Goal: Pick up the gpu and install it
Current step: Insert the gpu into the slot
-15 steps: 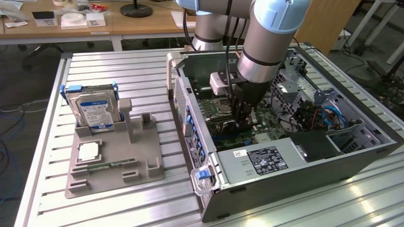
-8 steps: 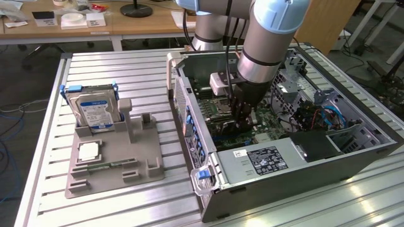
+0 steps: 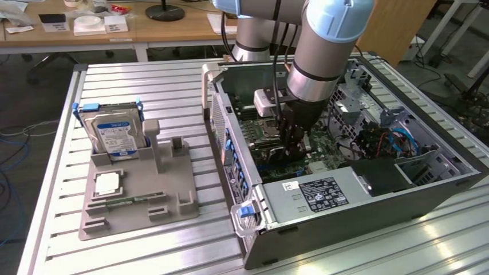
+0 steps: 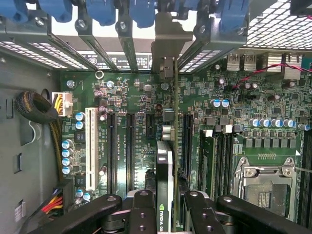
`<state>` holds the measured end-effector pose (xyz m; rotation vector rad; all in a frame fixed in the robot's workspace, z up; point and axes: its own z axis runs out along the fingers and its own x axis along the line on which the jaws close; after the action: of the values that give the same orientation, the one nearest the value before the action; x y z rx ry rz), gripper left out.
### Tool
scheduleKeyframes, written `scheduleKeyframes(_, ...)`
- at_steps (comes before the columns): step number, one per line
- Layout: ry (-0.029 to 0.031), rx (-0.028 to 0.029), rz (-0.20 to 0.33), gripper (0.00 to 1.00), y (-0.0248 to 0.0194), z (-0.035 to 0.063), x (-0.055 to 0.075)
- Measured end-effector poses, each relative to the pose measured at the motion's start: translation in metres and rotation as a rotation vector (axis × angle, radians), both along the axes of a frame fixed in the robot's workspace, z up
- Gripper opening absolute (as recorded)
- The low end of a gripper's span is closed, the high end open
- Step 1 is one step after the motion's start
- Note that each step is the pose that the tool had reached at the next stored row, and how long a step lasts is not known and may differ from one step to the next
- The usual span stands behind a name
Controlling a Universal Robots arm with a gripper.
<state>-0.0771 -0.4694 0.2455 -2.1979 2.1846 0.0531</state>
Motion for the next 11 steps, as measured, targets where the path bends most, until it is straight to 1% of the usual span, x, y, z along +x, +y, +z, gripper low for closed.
scheduleKeyframes(11, -0.0001, 0.0001, 0.0, 0.27, 0.0005, -0.0001, 0.0)
